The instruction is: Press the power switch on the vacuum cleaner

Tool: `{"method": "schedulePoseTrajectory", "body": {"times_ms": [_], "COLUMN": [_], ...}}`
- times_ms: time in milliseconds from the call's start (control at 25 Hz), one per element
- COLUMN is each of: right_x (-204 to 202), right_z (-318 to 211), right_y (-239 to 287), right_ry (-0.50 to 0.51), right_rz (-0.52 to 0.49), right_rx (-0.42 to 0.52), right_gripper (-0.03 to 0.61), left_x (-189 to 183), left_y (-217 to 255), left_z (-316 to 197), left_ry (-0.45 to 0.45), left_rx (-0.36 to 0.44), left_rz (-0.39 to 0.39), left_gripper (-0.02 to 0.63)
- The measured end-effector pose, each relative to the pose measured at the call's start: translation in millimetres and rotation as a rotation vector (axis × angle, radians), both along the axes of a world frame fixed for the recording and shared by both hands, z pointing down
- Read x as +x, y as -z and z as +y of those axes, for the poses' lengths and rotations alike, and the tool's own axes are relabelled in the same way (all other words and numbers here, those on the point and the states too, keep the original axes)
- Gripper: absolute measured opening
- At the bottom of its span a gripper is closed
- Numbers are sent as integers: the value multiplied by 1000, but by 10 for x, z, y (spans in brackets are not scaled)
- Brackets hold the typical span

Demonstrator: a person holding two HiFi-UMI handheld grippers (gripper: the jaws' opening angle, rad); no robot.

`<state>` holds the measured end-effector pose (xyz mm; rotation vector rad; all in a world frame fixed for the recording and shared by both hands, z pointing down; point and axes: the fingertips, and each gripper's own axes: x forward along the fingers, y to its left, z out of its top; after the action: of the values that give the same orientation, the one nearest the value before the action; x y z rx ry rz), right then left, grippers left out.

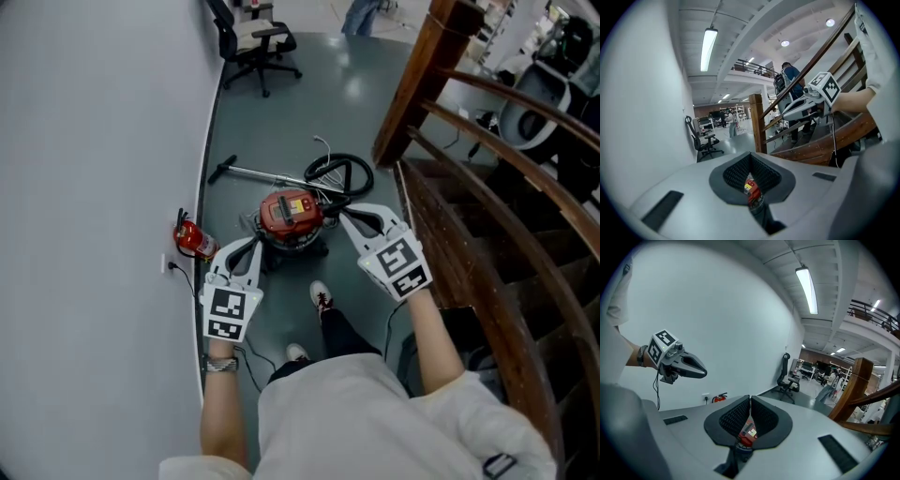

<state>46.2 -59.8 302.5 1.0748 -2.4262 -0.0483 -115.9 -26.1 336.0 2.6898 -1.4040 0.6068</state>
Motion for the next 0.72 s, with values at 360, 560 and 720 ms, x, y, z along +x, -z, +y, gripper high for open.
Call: {"method": "schedulePoseTrajectory", "body": {"times_ms": [360, 560, 720], "right_x": [41, 52, 32], "right_z": [285, 460, 613], "right_y": [495, 712, 819], "right_ry": [-12, -19, -20], "right_rz": [-18, -30, -34], "right_rx": [74, 106, 124], "right_gripper": [34, 32, 34], "left_x": [56, 49, 44], "left_y": [498, 752, 920], "left_z": [153, 276, 428], "left_ry": [-50, -66, -75], "left_rx": [102, 142, 176], "left_rz": [-24, -20, -6], "left_gripper": [-3, -3, -3]}}
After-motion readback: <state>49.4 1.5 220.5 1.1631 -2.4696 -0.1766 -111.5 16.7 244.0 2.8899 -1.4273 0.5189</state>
